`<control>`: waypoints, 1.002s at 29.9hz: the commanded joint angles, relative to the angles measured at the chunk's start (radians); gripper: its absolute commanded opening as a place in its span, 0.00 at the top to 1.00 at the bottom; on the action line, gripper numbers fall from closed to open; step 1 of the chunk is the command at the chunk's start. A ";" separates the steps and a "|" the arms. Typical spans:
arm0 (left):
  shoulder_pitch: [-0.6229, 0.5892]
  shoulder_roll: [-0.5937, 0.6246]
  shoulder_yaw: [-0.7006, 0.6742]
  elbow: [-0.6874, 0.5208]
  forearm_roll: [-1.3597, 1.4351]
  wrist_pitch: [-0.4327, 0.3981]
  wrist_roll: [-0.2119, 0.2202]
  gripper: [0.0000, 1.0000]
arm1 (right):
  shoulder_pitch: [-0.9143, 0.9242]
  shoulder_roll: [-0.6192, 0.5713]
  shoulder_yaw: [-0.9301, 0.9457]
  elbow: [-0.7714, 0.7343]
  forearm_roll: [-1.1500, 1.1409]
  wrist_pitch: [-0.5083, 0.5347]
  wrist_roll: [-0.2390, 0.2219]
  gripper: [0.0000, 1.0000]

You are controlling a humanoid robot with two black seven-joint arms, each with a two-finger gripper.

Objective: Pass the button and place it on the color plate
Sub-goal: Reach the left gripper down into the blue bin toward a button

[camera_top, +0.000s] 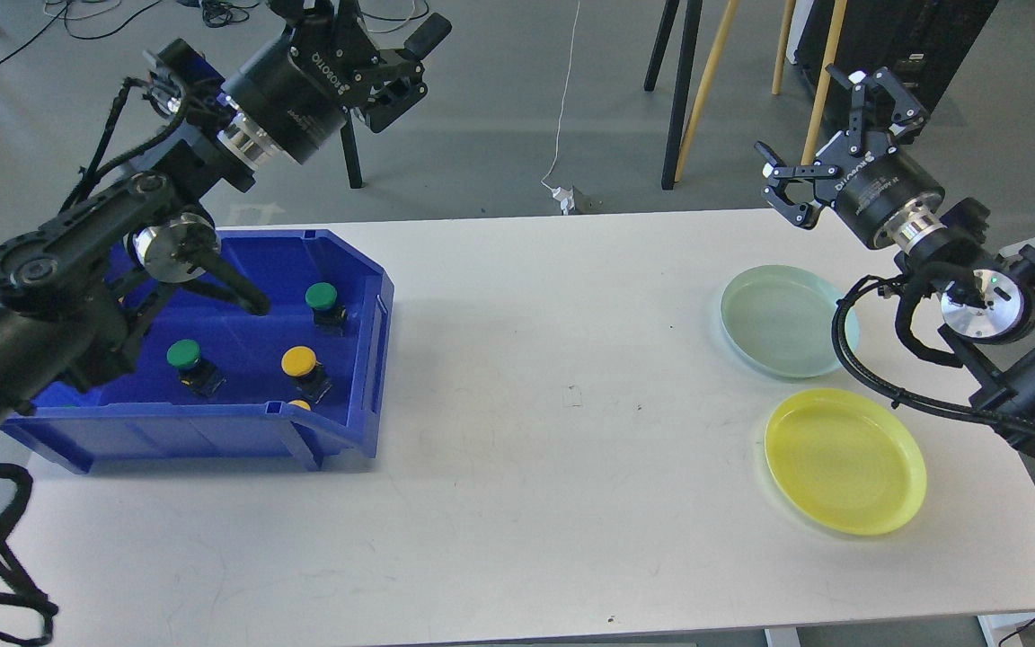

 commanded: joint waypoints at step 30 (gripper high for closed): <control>-0.155 -0.124 0.787 0.294 0.780 0.000 0.000 0.01 | -0.075 -0.058 0.006 0.025 0.001 0.000 0.009 0.00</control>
